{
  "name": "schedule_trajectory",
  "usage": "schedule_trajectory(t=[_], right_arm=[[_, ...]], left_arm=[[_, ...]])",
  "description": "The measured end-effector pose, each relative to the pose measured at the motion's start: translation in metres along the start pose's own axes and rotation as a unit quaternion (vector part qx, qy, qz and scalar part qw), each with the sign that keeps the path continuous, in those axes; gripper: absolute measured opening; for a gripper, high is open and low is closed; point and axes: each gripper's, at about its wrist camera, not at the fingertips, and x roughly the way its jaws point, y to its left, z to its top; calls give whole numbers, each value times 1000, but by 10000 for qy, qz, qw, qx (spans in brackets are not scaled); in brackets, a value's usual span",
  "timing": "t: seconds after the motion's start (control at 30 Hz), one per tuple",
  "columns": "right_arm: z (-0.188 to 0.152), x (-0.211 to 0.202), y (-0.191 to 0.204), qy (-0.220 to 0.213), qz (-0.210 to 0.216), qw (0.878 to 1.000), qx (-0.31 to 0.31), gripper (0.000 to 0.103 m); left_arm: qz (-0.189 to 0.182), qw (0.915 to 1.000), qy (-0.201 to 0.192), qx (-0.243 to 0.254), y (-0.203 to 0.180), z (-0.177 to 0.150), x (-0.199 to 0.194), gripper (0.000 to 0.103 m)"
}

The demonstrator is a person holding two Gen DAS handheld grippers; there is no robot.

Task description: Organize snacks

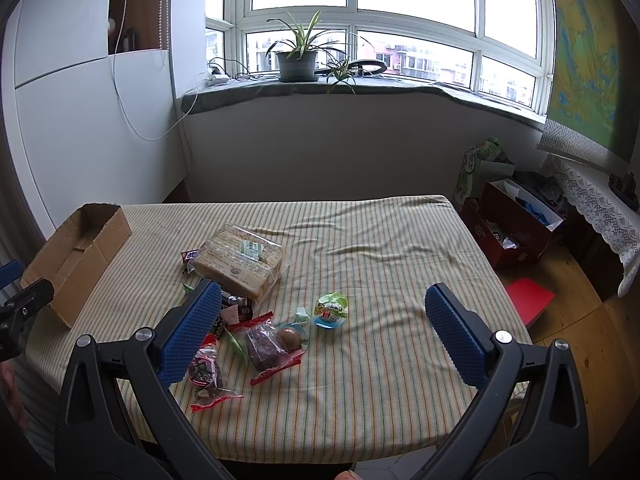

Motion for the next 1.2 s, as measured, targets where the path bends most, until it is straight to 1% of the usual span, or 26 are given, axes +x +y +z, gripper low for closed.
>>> schedule_trajectory(t=[0.07,0.13,0.27,0.37,0.5,0.87,1.07,1.2], right_arm=[[-6,5,-1,77,0,10000,11,103],[-16,16,-3,284,-33,9996,21,103],[-42,37,-10,701,-84,9975,80,103],[-57,45,-14,872,-119,9960,132,103],[-66,50,-19,993,-142,9949,145,103],[-77,61,-27,1176,-162,9927,222,103],[-96,78,-32,1391,-114,9899,248,103],[-112,93,-37,1579,-71,9869,319,103]], left_arm=[[-8,10000,39,-14,0,-1,3,103],[-20,9999,97,-62,1,-7,11,103],[-18,9986,506,-131,2,-30,35,103],[-13,9969,778,-91,-1,-45,48,103],[-13,9957,923,-33,-4,-55,53,103],[-8,9938,1112,60,-9,-63,67,103],[-25,9927,1204,65,-10,-75,80,103],[-38,9885,1514,9,-7,-93,97,103]])
